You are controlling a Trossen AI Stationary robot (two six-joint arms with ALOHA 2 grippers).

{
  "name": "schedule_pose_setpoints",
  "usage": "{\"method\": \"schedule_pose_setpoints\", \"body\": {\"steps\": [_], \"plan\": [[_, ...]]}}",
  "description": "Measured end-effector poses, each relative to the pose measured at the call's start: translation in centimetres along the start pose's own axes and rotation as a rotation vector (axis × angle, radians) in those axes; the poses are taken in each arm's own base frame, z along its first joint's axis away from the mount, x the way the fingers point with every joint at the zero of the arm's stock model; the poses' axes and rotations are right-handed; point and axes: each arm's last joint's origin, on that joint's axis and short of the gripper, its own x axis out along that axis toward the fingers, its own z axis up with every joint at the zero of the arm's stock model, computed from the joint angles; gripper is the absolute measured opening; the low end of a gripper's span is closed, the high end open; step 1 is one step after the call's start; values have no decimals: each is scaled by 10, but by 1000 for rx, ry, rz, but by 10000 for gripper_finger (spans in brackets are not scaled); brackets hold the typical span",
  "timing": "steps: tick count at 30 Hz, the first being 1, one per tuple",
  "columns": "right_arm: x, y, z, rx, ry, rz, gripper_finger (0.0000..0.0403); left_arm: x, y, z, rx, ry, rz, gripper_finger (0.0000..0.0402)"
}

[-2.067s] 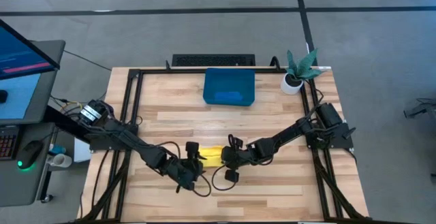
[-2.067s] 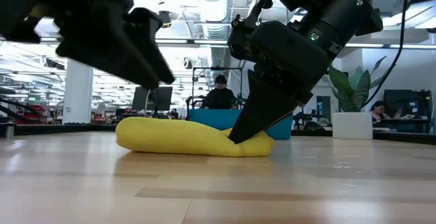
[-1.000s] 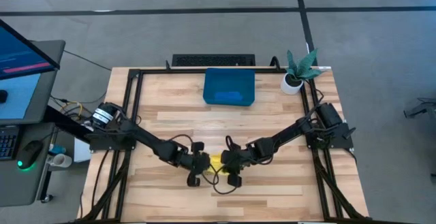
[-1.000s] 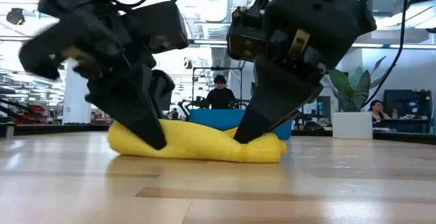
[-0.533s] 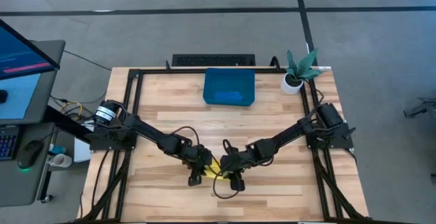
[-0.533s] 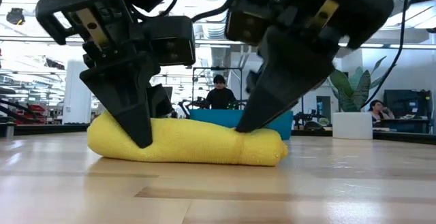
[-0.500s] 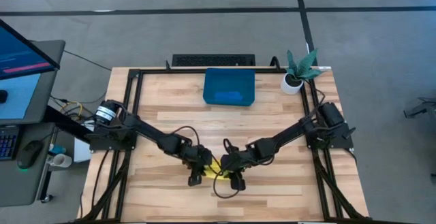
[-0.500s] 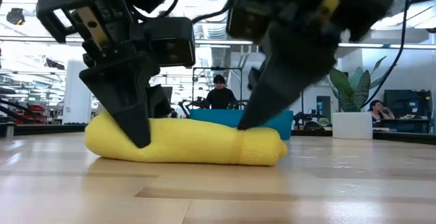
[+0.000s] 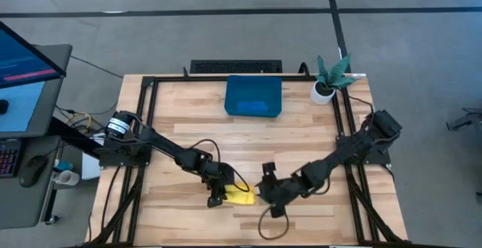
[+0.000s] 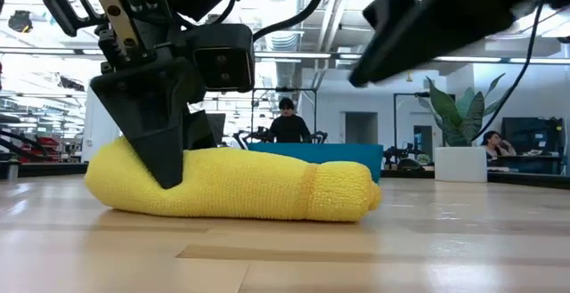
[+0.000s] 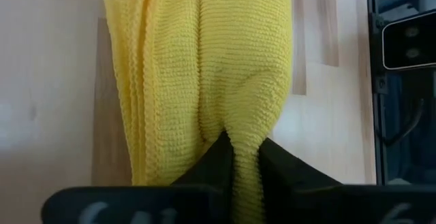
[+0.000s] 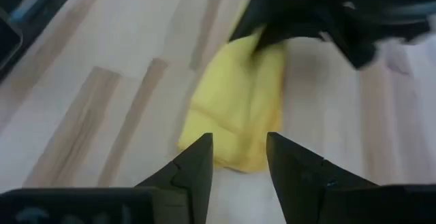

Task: Roll microfiber towels into tight, uniform cylinder then place into a basket
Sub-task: Roll the yellow microfiber cloth

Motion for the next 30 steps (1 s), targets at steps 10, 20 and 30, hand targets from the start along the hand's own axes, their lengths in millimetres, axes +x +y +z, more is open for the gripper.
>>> {"method": "schedule_pose_setpoints", "body": {"steps": [10, 20, 30], "plan": [[34, 24, -16, -192, -17, 14, 161, 0, 0, 1, 9, -9, 2, 31], [37, 22, -2, -121, -58, 10, 168, -2, 2, 6, 3, -82, 69, 29], [66, 19, -21, -98, 31, 3, 172, -2, 2, 7, 3, -92, 82, 29]]}}
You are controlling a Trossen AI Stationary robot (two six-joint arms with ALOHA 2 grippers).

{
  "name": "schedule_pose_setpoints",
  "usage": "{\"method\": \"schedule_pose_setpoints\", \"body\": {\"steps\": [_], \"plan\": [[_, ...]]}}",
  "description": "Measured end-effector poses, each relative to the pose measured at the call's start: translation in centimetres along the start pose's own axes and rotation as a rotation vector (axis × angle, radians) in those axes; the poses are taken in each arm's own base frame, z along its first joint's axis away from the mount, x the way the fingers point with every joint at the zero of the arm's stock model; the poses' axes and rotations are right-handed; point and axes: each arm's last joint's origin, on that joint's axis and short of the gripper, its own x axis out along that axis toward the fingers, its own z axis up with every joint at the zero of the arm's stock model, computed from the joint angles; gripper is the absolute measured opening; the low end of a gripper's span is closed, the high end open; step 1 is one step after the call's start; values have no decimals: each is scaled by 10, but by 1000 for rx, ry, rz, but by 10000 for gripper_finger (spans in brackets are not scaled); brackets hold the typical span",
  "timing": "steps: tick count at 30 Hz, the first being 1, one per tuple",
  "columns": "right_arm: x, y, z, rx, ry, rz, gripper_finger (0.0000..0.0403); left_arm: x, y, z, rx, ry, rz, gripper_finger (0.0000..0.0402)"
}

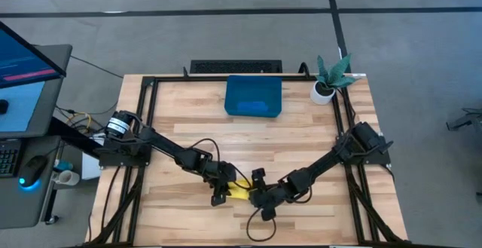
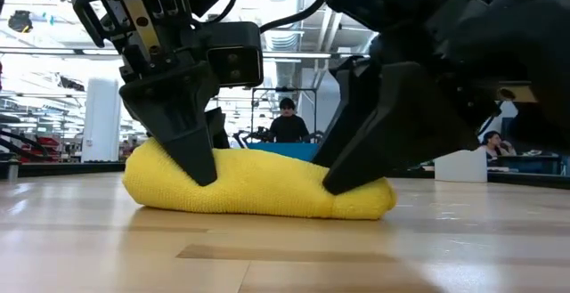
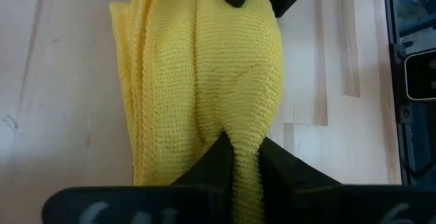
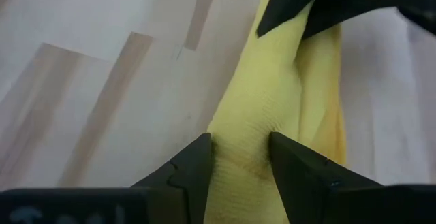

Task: Roll microfiber towels into tight, uniform cylinder then place into a basket
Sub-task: Roll the yellow microfiber cloth

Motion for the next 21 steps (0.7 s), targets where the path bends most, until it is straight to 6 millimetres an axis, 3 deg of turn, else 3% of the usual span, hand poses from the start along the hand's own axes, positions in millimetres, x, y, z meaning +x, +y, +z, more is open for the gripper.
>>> {"method": "schedule_pose_setpoints", "body": {"steps": [9, 15, 21], "plan": [[-1, 0, 0, 100, 14, 75, 171, 0, 0, 0, -1, 0, 1, 29], [4, -11, -4, 184, 61, 70, 164, 0, 0, 1, -1, -2, 1, 29], [7, -18, -4, 221, 75, 135, 113, 0, 0, 0, 17, 6, -8, 28]]}}
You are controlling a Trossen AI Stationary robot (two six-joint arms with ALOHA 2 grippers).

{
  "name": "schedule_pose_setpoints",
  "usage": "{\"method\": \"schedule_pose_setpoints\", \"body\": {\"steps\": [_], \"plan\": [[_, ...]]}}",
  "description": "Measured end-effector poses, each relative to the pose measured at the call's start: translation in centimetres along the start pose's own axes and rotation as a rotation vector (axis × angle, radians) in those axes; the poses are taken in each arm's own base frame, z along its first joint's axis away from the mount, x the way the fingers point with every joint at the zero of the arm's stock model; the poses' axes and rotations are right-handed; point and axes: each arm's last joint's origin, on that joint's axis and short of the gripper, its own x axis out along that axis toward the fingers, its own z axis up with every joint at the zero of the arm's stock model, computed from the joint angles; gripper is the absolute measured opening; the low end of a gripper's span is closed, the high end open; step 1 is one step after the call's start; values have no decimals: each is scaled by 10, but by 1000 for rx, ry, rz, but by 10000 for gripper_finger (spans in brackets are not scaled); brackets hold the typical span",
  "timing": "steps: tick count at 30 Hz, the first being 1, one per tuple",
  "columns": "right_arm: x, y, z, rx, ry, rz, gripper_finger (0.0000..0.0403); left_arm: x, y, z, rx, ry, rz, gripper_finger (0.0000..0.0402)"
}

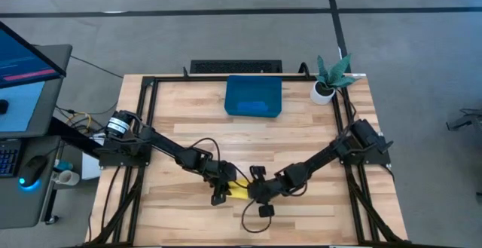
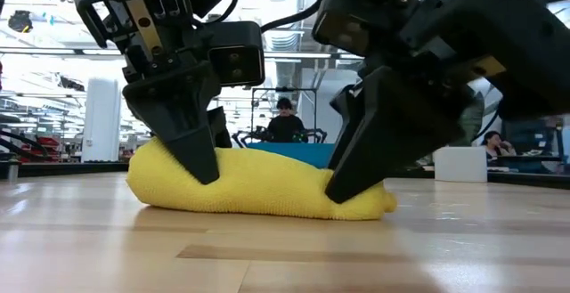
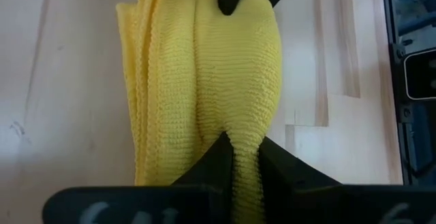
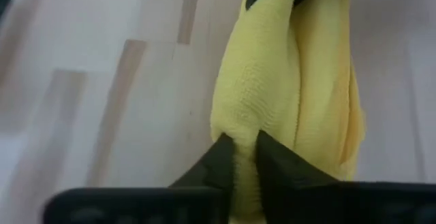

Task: Roll microfiber towels into tight, uniform cylinder then place into a basket
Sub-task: Roll the yellow microfiber cloth

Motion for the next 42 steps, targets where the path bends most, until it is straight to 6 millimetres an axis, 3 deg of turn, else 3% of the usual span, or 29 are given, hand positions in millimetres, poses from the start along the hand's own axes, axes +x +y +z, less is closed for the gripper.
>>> {"method": "schedule_pose_setpoints", "body": {"steps": [6, 13, 19, 37, 42], "plan": [[1, -9, 4, 141, 14, 109, 20, 0, -1, -1, -20, 22, -34, 28], [2, -12, 9, 346, 51, 347, 40, -1, -5, -1, -103, 80, -145, 28], [1, -19, 15, 512, 97, 499, 19, -2, -9, -1, -219, 152, -254, 28], [5, -38, 9, 723, 147, 356, 26, -1, -2, -6, -254, 131, -111, 28], [6, -39, 7, 729, 154, 320, 21, -1, -2, -6, -214, 129, -105, 59]]}}
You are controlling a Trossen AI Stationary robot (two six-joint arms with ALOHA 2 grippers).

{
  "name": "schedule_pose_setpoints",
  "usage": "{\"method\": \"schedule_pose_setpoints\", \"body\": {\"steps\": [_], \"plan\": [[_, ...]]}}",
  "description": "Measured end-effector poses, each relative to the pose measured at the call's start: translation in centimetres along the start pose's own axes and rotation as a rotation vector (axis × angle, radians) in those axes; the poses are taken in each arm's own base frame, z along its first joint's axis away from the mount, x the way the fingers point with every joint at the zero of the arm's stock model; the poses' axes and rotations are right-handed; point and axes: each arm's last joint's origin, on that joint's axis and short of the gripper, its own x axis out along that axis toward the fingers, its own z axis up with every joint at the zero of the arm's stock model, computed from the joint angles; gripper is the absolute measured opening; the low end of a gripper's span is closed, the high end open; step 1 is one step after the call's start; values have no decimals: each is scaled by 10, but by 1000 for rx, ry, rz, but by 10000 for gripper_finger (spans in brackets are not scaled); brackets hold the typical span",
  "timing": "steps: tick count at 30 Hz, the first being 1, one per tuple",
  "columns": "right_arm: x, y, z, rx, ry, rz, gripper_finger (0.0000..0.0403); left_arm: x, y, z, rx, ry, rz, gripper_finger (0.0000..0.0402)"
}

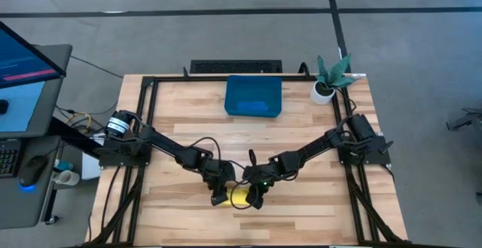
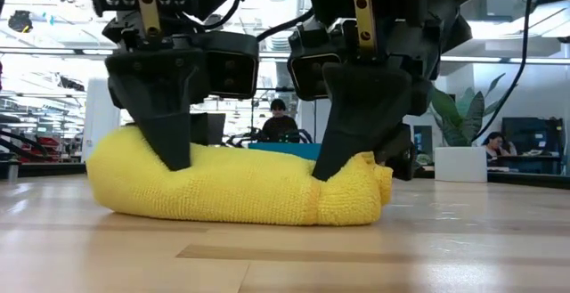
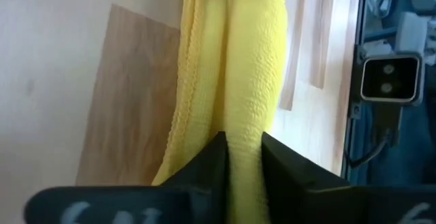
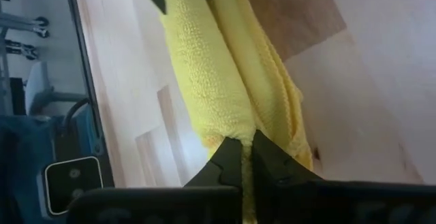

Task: Roll microfiber towels into tight, uniform cylinder then place into a basket
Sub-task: Roll the yellow microfiber cloth

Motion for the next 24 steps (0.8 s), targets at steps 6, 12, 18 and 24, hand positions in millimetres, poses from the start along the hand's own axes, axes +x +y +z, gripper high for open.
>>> {"method": "schedule_pose_setpoints", "body": {"steps": [6, 12, 18, 24], "plan": [[-1, -4, 2, 13, -7, -25, 26, 0, 0, -2, 34, 36, -23, 104], [-1, -4, 2, 7, -13, -33, 22, 3, -3, -7, 150, 14, 39, 111], [-1, -5, 3, 5, -17, -37, 25, 4, -9, -17, 191, 18, 119, 111], [-2, -5, 4, 2, -39, -55, 24, -3, -19, -28, 242, -6, 223, 112]]}}
